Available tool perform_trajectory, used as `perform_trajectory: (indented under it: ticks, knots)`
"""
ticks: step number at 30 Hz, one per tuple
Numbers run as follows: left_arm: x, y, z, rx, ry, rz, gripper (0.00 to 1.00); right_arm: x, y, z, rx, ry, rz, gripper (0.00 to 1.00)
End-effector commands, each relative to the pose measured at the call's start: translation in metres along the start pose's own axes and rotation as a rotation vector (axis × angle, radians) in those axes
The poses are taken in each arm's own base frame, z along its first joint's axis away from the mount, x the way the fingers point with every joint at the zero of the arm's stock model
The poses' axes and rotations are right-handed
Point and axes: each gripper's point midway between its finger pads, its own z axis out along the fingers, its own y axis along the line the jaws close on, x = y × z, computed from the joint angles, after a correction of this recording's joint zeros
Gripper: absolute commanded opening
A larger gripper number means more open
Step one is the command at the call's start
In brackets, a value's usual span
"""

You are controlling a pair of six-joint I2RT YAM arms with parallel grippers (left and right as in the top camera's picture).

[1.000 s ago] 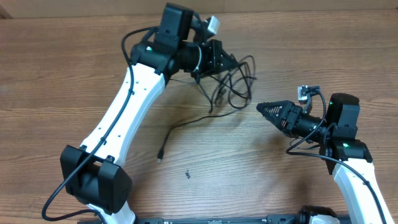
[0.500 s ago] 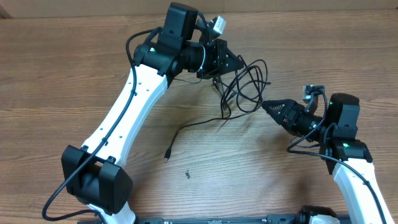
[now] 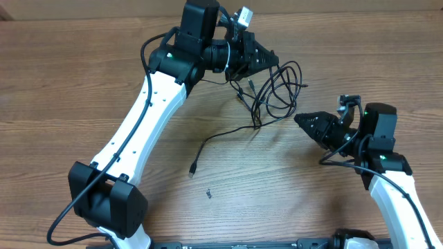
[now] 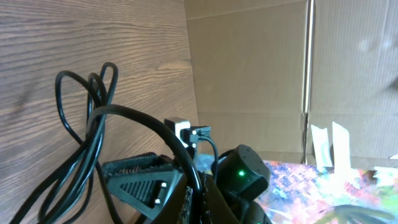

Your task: Untangle cables

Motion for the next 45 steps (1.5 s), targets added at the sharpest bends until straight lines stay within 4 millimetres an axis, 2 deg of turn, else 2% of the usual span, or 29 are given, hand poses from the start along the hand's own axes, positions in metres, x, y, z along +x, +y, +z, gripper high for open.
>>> perform_trajectory:
  ticks: [1, 5, 23, 29, 34, 39, 43, 45]
  knots:
    - [0.009, -0.033, -0.005, 0.059, 0.016, 0.022, 0.04, -0.001, 0.010, 0.002, -0.051, 0.013, -0.029, 0.41]
    - [0.014, -0.036, 0.000, 0.061, 0.025, 0.026, 0.04, -0.004, 0.022, 0.001, -0.108, 0.013, -0.065, 0.41]
    - [0.015, -0.051, 0.005, 0.105, 0.032, -0.043, 0.04, -0.010, 0.025, 0.001, -0.116, -0.013, -0.093, 0.33]
    - [0.023, -0.056, 0.009, 0.116, 0.061, -0.062, 0.04, -0.013, 0.021, 0.002, -0.094, -0.035, -0.097, 0.29]
    - [0.022, -0.063, 0.008, 0.145, 0.063, -0.054, 0.04, -0.017, 0.011, 0.002, -0.041, -0.060, -0.081, 0.28]
    - [0.020, -0.064, 0.007, 0.148, 0.055, -0.032, 0.04, -0.019, 0.007, 0.002, -0.020, -0.074, -0.077, 0.34]
    - [0.020, -0.063, 0.007, 0.146, 0.053, -0.004, 0.04, -0.022, -0.017, 0.001, 0.101, -0.109, -0.032, 0.47]
    - [0.020, -0.063, 0.008, 0.146, 0.056, -0.019, 0.04, -0.023, -0.020, 0.001, 0.115, -0.114, -0.028, 0.49]
